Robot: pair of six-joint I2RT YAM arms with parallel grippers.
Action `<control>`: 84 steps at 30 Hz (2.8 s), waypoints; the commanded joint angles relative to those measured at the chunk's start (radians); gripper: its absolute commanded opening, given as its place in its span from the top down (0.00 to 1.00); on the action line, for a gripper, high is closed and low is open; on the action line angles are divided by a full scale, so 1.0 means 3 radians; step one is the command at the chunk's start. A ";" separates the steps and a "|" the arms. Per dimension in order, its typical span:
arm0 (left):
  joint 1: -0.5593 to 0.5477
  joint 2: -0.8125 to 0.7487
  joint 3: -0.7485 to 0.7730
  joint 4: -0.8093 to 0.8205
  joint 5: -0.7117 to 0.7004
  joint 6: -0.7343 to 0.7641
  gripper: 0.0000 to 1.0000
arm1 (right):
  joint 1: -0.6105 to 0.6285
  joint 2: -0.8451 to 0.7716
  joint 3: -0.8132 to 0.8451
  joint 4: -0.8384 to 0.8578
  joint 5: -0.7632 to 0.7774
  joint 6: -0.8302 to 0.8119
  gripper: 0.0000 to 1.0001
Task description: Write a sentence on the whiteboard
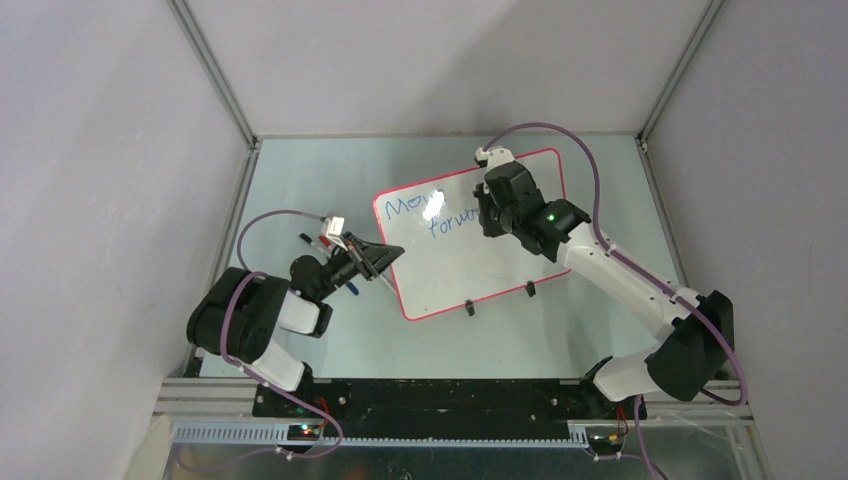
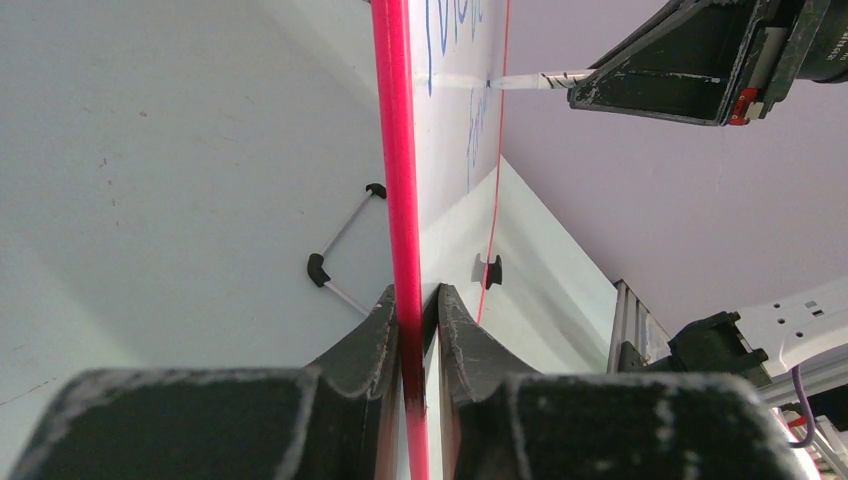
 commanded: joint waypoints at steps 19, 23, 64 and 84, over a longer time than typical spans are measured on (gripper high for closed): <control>0.0044 -0.0011 0.0062 0.0125 -0.0098 0.0157 1.00 | 0.0016 -0.0112 -0.0074 -0.0089 0.0165 0.0066 1.00; 0.0044 -0.0016 0.0058 0.0125 -0.0097 0.0157 1.00 | 0.0030 -0.0143 -0.0072 -0.0072 0.0164 0.0060 1.00; 0.0024 0.0009 0.0072 0.0125 -0.0102 0.0162 0.92 | -0.0011 -0.0555 -0.0300 0.0382 0.0237 0.0040 1.00; 0.0025 -0.0096 0.0002 0.0123 -0.0181 0.0228 0.70 | -0.0027 -0.0576 -0.0306 0.0403 0.0214 0.0025 1.00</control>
